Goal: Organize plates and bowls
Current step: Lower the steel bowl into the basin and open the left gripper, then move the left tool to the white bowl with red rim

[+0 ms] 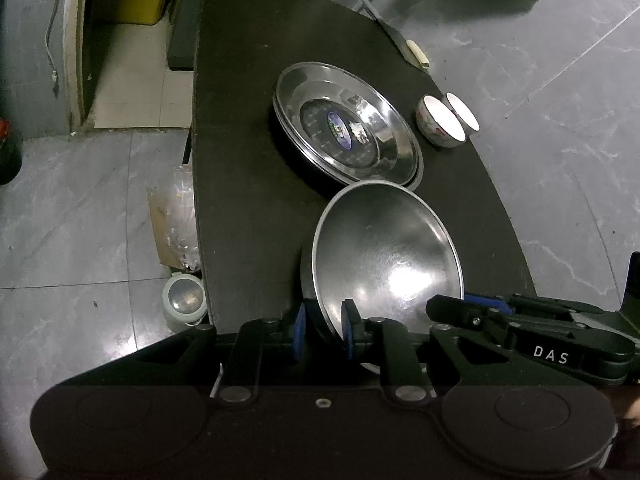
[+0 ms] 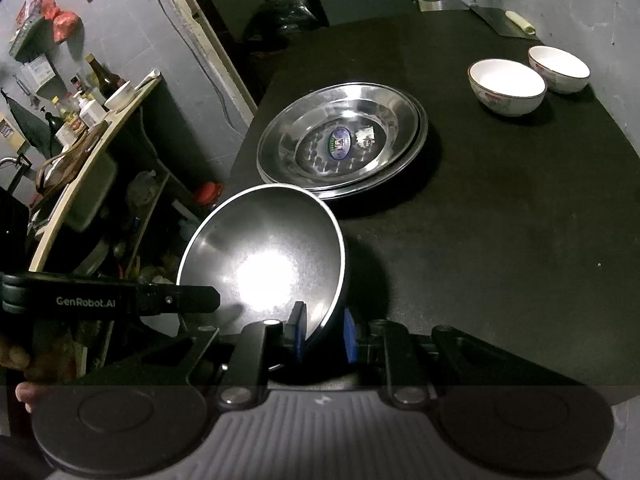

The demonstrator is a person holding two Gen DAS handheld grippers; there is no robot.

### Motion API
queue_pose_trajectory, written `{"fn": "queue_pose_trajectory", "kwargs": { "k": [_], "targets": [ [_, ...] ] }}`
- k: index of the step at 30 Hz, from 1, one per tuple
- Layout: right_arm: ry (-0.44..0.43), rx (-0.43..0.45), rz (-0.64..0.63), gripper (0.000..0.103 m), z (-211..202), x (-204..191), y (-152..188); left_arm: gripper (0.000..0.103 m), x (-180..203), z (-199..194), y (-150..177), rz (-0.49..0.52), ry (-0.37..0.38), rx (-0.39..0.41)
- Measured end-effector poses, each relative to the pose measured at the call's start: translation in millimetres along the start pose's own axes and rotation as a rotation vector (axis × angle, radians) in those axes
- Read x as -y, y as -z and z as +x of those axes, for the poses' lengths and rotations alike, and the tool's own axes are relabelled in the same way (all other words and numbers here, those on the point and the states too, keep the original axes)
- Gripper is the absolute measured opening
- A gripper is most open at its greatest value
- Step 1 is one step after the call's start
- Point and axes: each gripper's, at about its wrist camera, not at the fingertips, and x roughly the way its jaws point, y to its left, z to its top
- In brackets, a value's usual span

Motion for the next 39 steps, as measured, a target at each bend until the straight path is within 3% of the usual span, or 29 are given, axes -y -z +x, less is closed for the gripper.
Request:
{"fn": "queue_pose_trajectory", "kwargs": {
  "k": [3, 7, 12, 13, 15, 20, 24, 32, 39],
  "targets": [
    [0.001, -0.001, 0.002, 0.023, 0, 0, 0, 0.021, 0, 0, 0, 0.001, 0.006, 0.002],
    [0.011, 0.008, 0.012, 0.031, -1, 1, 0, 0.030, 0, -2, 0, 0.004, 0.003, 0.011],
    [0.037, 0.021, 0.024, 0.040, -3, 2, -1, 0.055, -1, -11, -2, 0.004, -0.025, 0.042],
    [0.045, 0.034, 0.026, 0.046, -6, 3, -1, 0.058, -1, -15, -2, 0.004, -0.028, 0.054],
    [0.057, 0.062, 0.033, 0.053, -11, 4, -1, 0.074, -2, -25, -4, 0.004, -0.033, 0.088],
    [0.108, 0.161, 0.047, 0.091, -27, 8, -2, 0.102, 3, -56, -9, 0.010, -0.066, 0.279],
    [0.130, 0.231, 0.049, 0.103, -37, 13, -4, 0.102, 13, -69, -20, 0.022, -0.070, 0.368],
    [0.200, 0.419, 0.008, 0.103, -72, 22, -20, 0.102, 52, -81, -45, 0.141, -0.157, 0.526],
    [0.296, 0.578, -0.100, 0.103, -94, 48, -57, 0.102, 91, -68, -85, 0.165, -0.171, 0.570]
  ]
}}
